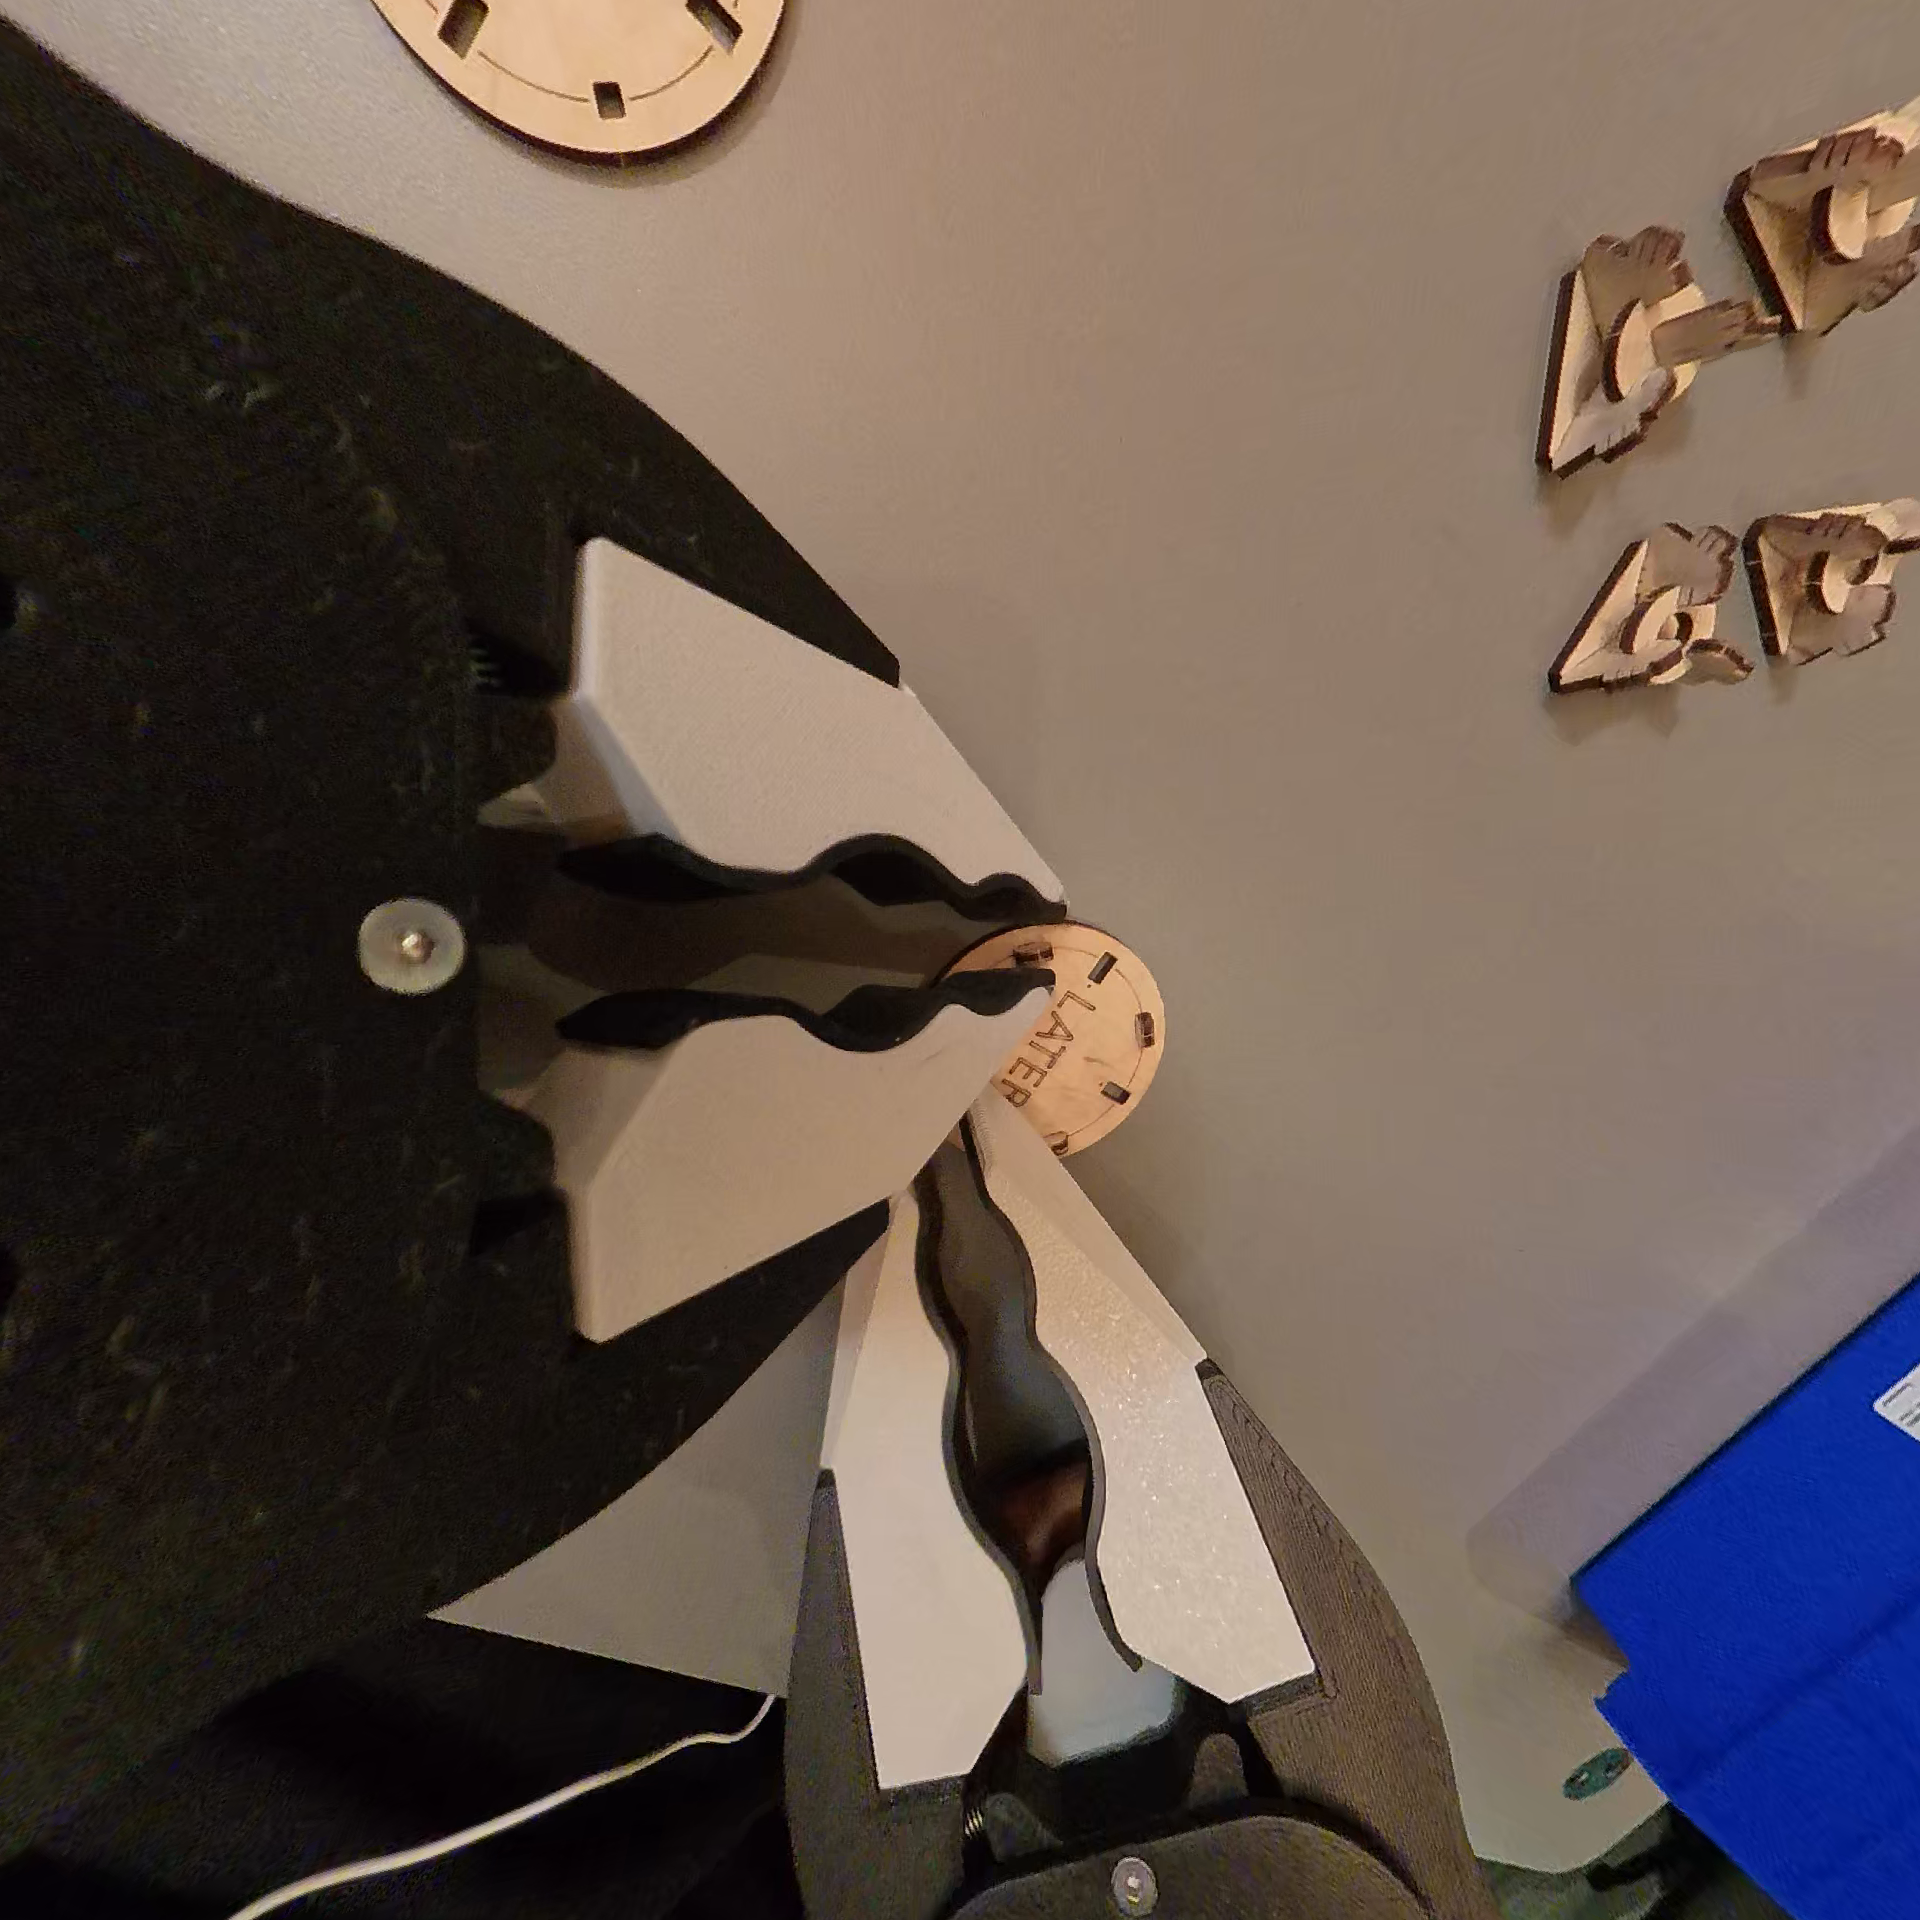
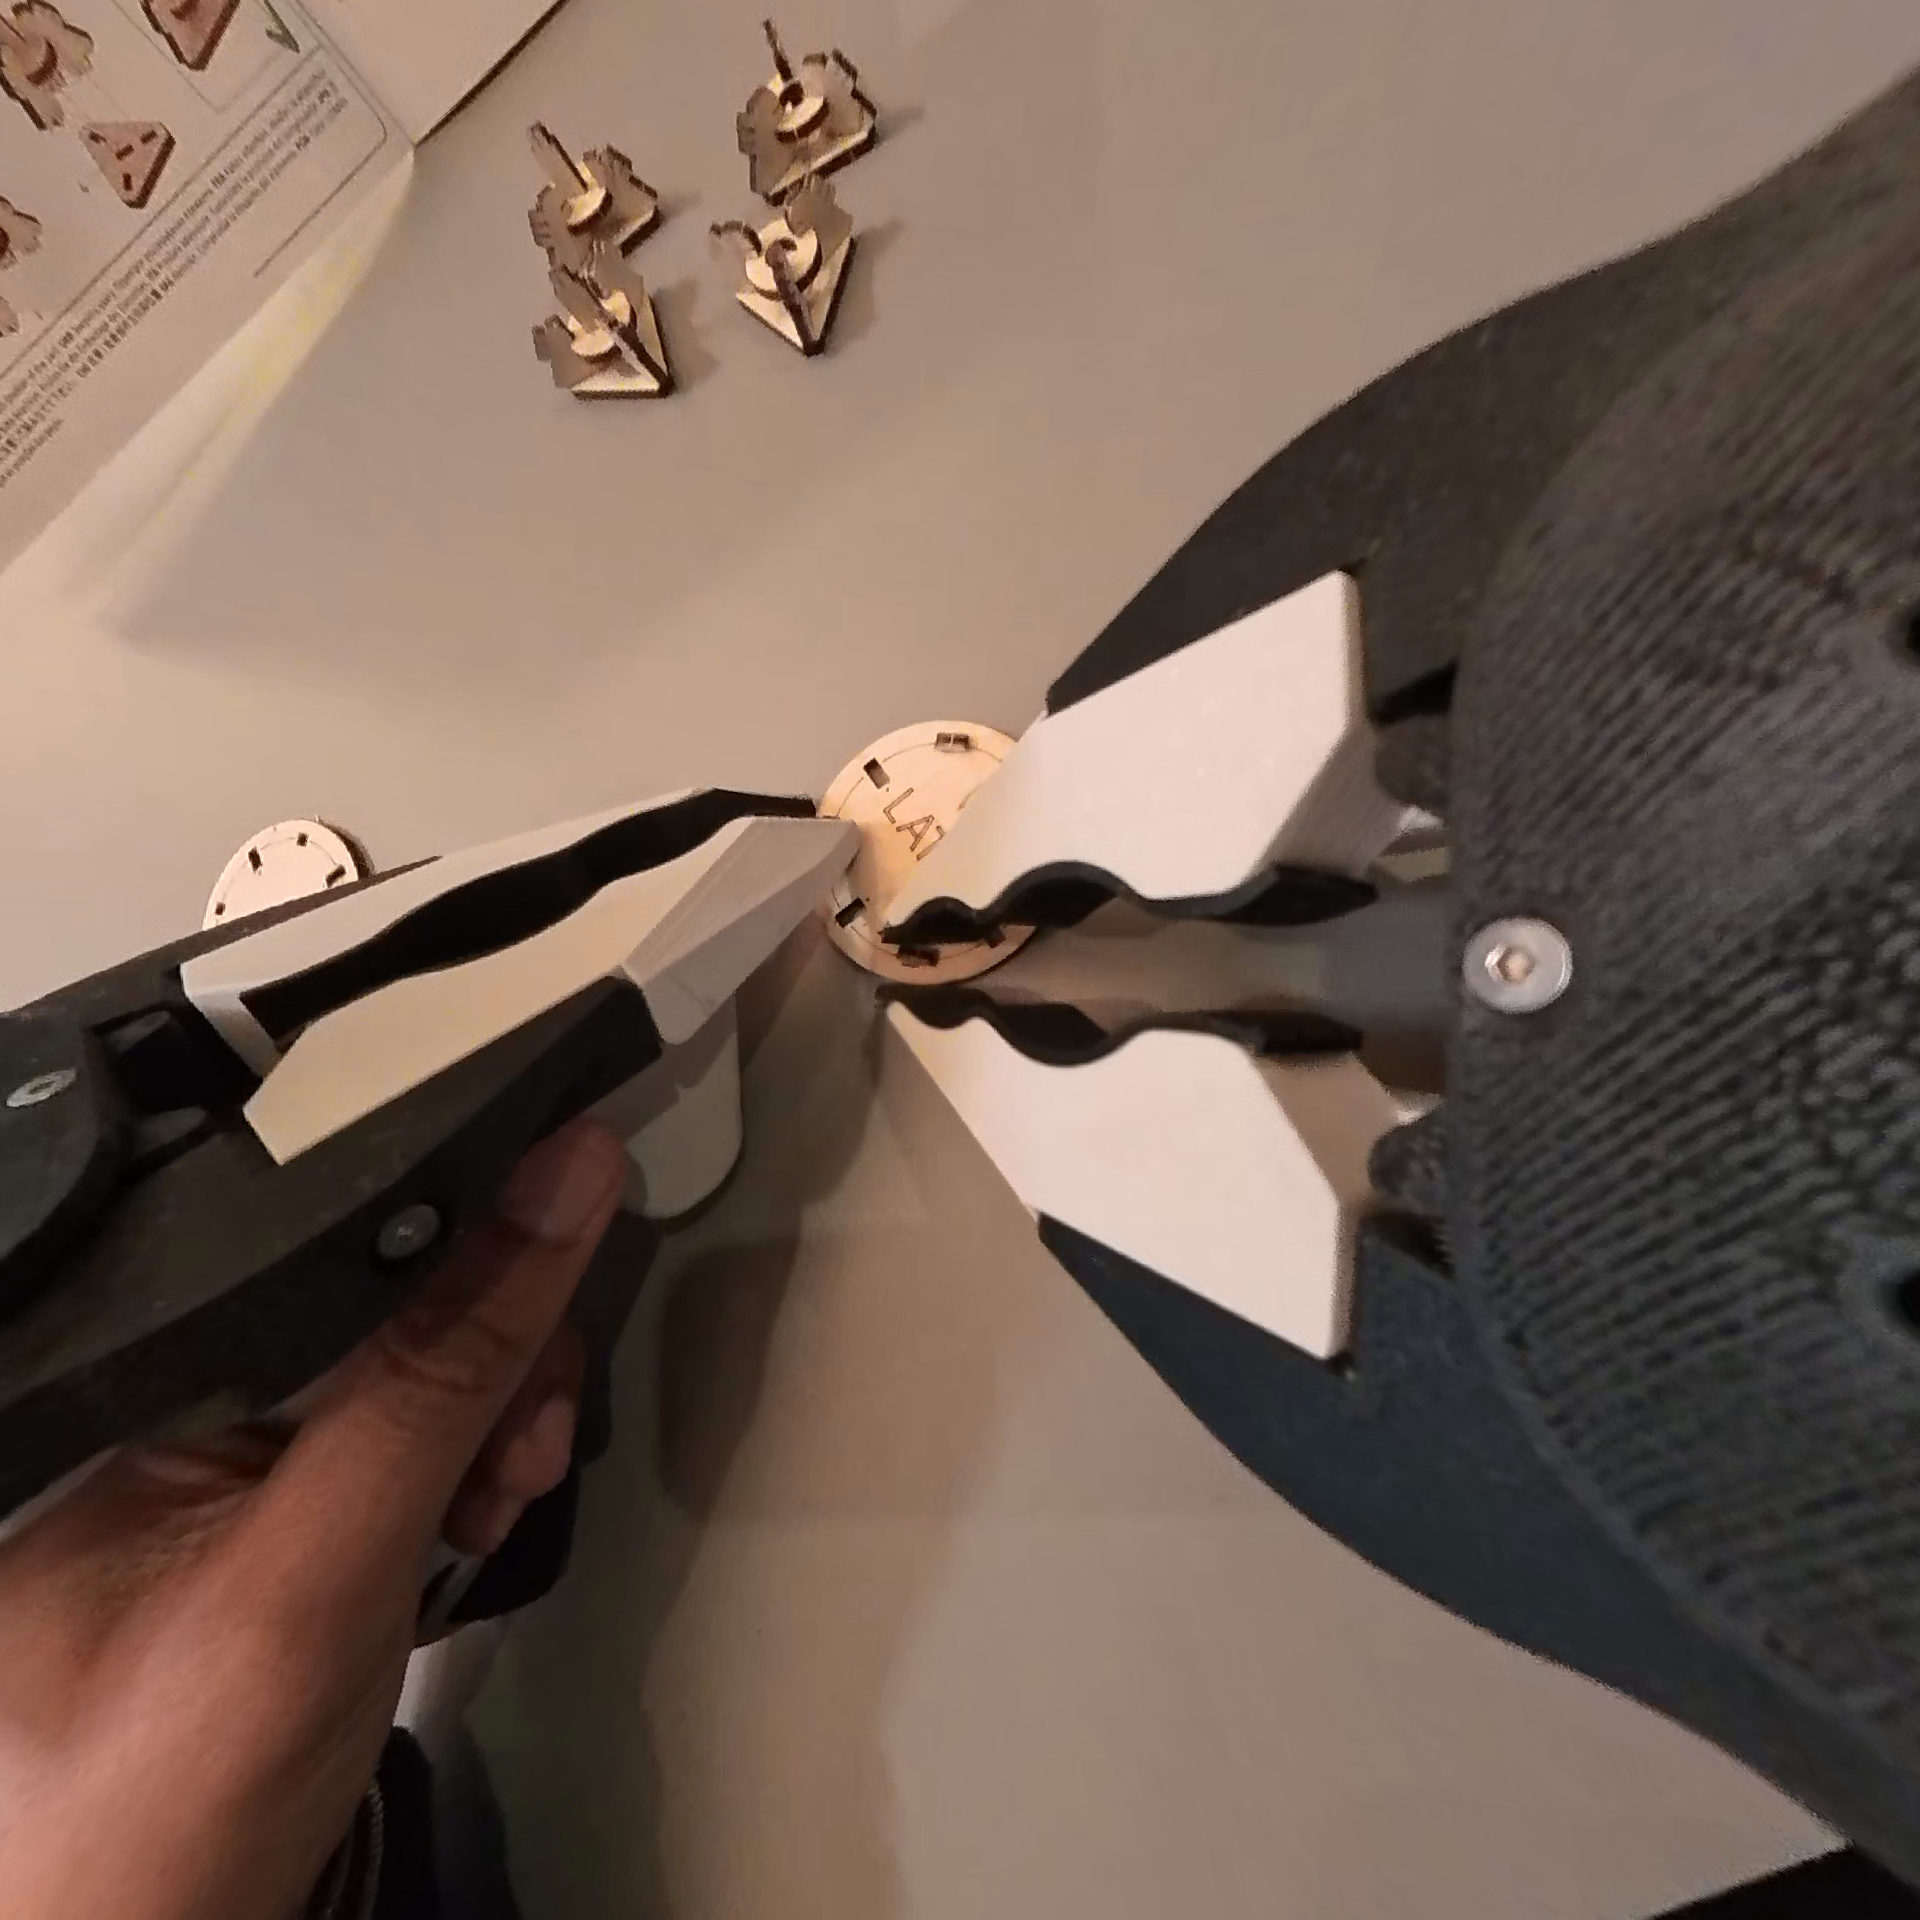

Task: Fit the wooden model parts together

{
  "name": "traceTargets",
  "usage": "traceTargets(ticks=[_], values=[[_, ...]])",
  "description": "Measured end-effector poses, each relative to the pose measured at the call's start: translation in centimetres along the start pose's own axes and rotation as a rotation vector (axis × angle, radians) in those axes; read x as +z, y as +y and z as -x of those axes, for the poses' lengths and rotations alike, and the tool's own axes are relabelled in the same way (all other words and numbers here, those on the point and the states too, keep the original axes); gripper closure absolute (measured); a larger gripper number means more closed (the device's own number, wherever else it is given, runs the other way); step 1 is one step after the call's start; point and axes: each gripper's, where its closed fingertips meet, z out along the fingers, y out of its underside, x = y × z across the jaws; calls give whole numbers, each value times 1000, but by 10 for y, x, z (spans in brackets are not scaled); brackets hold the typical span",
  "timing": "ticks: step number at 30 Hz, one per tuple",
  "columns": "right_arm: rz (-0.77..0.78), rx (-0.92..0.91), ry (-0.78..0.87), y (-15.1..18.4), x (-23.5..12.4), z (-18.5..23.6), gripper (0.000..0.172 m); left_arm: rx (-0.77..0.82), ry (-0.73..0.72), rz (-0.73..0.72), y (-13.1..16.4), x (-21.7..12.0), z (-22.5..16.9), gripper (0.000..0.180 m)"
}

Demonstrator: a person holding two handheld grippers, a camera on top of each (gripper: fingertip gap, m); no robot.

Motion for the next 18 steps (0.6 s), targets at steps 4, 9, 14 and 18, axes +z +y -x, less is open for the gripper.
traceTargets(ticks=[4, 9, 14, 18], values=[[1, -5, 4, 0, 0, 0, 167, -2, 1, 0, 0, 0, 0, 172], [0, 6, -6, 0, 0, 0, 167, -2, 1, 0, 0, 0, 0, 172], [-1, 11, -12, 0, 0, 0, 166, -3, 2, 0, 0, 0, 0, 172], [2, -27, 18, 0, 0, 0, 164, -4, 4, 0, 0, 0, 0, 172]])
